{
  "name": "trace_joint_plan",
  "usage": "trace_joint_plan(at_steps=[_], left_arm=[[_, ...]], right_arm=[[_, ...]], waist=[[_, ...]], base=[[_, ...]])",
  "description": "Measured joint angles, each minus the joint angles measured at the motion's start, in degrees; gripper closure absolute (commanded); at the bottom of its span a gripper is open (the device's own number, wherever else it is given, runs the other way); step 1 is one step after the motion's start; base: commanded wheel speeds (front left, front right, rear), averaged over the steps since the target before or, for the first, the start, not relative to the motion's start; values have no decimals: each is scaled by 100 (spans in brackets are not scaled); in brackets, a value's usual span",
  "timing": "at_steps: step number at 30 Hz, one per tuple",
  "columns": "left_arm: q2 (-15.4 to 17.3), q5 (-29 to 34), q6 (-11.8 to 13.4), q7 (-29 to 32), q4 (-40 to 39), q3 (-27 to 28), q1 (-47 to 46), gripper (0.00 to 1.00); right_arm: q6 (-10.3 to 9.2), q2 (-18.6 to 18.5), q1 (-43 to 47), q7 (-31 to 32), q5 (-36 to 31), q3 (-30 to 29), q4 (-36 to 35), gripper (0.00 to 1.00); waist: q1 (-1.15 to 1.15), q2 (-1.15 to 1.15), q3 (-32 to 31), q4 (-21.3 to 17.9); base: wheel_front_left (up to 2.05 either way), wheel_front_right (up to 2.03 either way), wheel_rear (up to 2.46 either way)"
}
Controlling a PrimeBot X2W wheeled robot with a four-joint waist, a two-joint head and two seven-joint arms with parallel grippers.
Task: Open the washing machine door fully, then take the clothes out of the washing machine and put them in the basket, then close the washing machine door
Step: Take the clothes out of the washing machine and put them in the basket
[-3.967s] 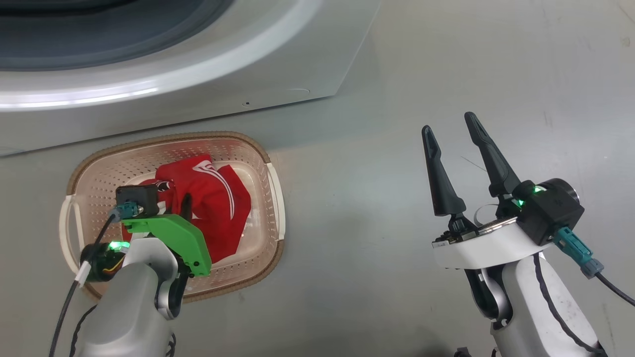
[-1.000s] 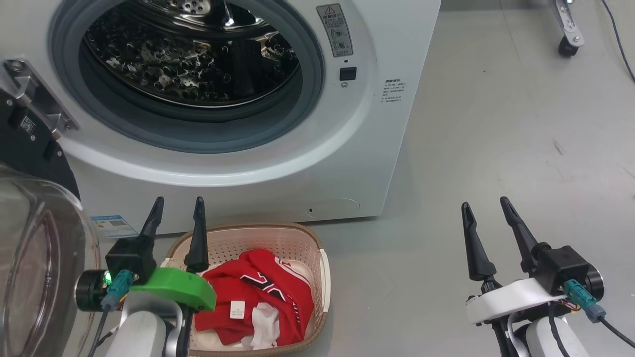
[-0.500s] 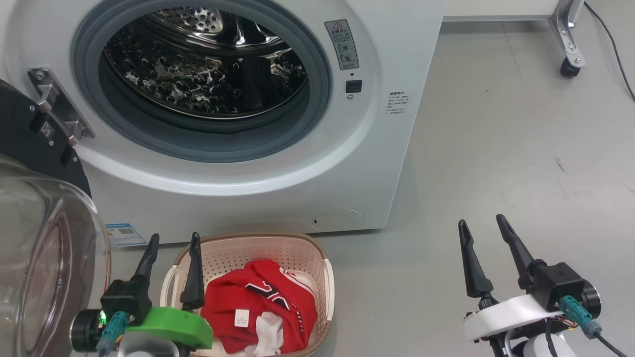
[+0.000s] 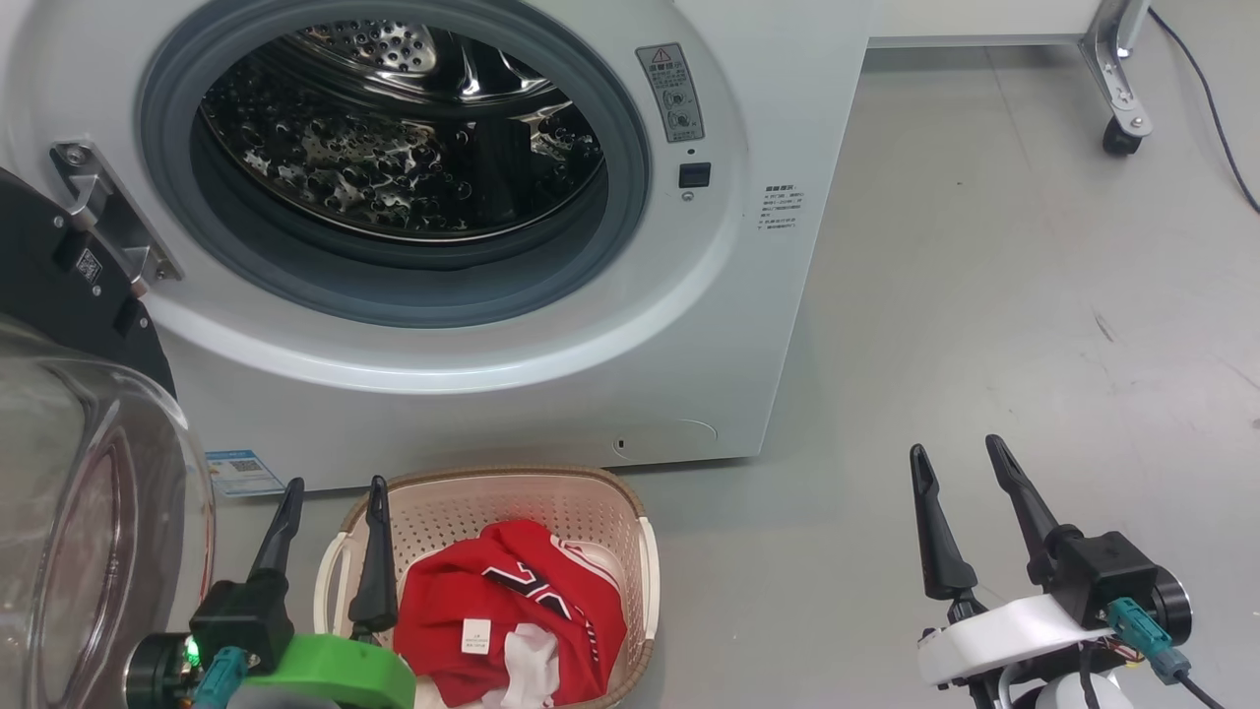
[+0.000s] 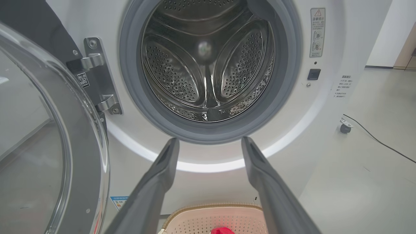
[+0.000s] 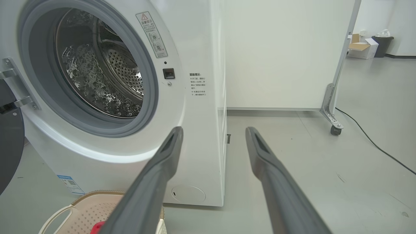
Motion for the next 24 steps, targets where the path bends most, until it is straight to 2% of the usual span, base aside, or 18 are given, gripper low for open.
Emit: trace_joint_plan(at_steps=[24], left_arm=[[13,113,76,258,-538,4,265,0]], right_arm=[[-110,1,51,0,76,87,-77,0]], waist=[[0,0,10,-72]], base=[[-6,6,0]])
